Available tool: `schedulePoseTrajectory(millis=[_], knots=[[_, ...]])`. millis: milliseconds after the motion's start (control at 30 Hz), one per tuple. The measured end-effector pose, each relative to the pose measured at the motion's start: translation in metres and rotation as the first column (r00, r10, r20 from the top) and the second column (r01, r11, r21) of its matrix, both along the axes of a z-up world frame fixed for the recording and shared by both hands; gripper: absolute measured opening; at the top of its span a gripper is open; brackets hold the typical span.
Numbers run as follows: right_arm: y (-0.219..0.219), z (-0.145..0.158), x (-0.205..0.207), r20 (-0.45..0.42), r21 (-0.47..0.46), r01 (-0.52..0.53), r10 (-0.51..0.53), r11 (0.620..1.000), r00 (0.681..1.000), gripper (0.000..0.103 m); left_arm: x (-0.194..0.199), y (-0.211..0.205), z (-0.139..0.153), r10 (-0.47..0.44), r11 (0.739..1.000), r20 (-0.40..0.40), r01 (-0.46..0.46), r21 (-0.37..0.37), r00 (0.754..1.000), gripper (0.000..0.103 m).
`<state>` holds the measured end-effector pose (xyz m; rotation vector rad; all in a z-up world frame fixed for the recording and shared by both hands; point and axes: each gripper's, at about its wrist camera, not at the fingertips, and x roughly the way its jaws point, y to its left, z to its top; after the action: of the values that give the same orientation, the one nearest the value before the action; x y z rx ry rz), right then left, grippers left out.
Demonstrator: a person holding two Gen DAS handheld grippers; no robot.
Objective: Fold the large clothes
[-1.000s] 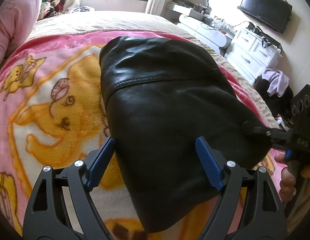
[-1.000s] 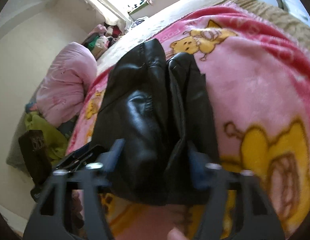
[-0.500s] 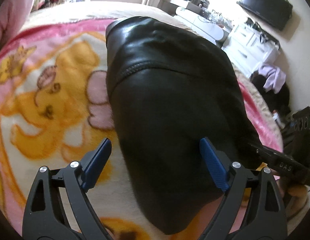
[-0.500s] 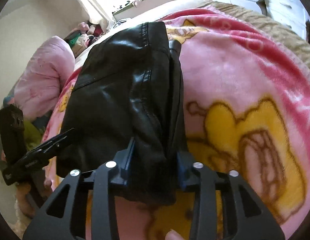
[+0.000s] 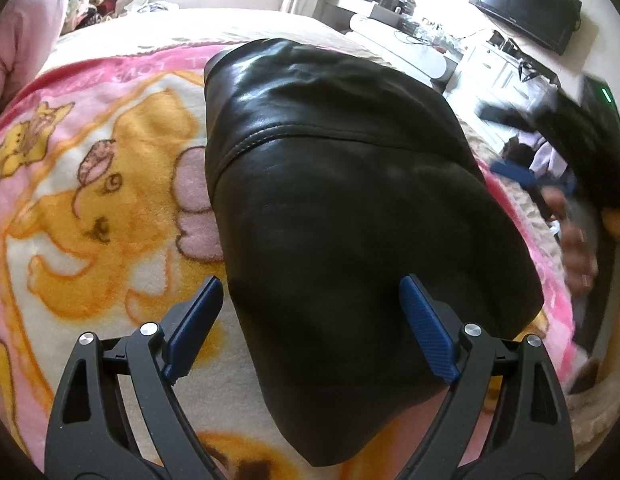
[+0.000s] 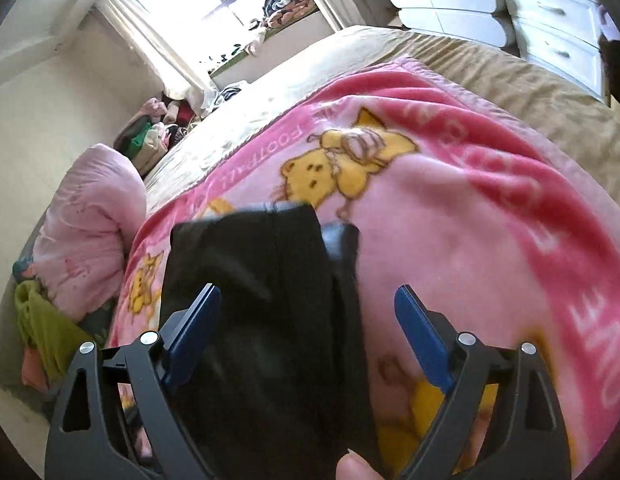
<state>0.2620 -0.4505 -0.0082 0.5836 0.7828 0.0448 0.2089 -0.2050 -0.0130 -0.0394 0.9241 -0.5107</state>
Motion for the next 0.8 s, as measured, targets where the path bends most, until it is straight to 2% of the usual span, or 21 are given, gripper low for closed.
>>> schedulePoseTrajectory(millis=[67,100,167,200,267,333,400,467,500,533,600,700,800], knots=[[0.008,-0.003,0.020,-0.008,-0.001,-0.050,0.049,0.999,0.999,0.024,-0.001,-0.001,0.001,-0.003,1.000,0.015,0.003,0.021,1.000,0.082],[0.011,-0.001,0.024,0.016,-0.001,-0.073,0.073,0.997,0.997,0.011,-0.002,-0.003,0.002,0.001,0.999,0.031,-0.002,0.038,1.000,0.082],[0.010,0.009,0.023,0.127,0.033,-0.108,0.103,0.994,0.987,0.009,-0.004,-0.005,0.002,0.009,0.998,0.058,-0.013,0.067,0.998,0.082],[0.009,0.010,0.022,0.142,0.026,-0.106,0.102,0.994,0.985,0.009,-0.004,-0.006,0.002,-0.002,0.998,0.063,-0.002,0.062,0.998,0.083],[0.008,-0.008,0.033,0.066,-0.085,-0.059,0.065,0.995,0.996,0.009,-0.002,-0.006,0.001,-0.015,0.999,0.037,0.014,0.031,0.999,0.083],[0.010,-0.035,0.042,-0.014,-0.128,-0.054,0.053,0.990,0.998,0.012,0.000,-0.007,-0.003,-0.025,0.999,0.014,0.024,0.023,1.000,0.083],[0.009,-0.045,0.046,-0.044,-0.134,-0.056,0.051,0.989,0.998,0.018,0.002,-0.006,-0.006,-0.021,1.000,0.001,0.021,0.009,1.000,0.083],[0.001,-0.045,0.043,-0.041,-0.096,-0.027,0.023,0.995,0.999,0.028,0.003,-0.004,-0.007,-0.019,1.000,-0.008,0.019,-0.007,1.000,0.083],[-0.002,-0.045,0.041,-0.046,-0.081,-0.011,0.007,0.997,0.999,0.042,0.003,-0.003,-0.007,-0.016,1.000,-0.010,0.016,-0.008,1.000,0.084],[-0.004,-0.045,0.038,-0.051,-0.070,-0.003,-0.001,0.998,0.999,0.049,0.003,-0.003,-0.006,-0.012,1.000,-0.008,0.012,-0.002,1.000,0.088],[-0.005,-0.043,0.034,-0.054,-0.049,0.002,-0.005,0.999,0.999,0.051,0.004,-0.002,-0.006,-0.011,1.000,-0.007,0.011,0.002,1.000,0.089],[-0.003,-0.033,0.021,-0.041,-0.016,-0.005,0.004,1.000,0.999,0.071,0.004,0.002,-0.006,-0.008,1.000,-0.005,0.008,-0.004,1.000,0.089],[0.003,-0.020,0.005,-0.017,-0.033,-0.023,0.022,0.999,1.000,0.085,0.004,0.005,-0.003,-0.003,1.000,-0.009,0.003,-0.016,1.000,0.089]])
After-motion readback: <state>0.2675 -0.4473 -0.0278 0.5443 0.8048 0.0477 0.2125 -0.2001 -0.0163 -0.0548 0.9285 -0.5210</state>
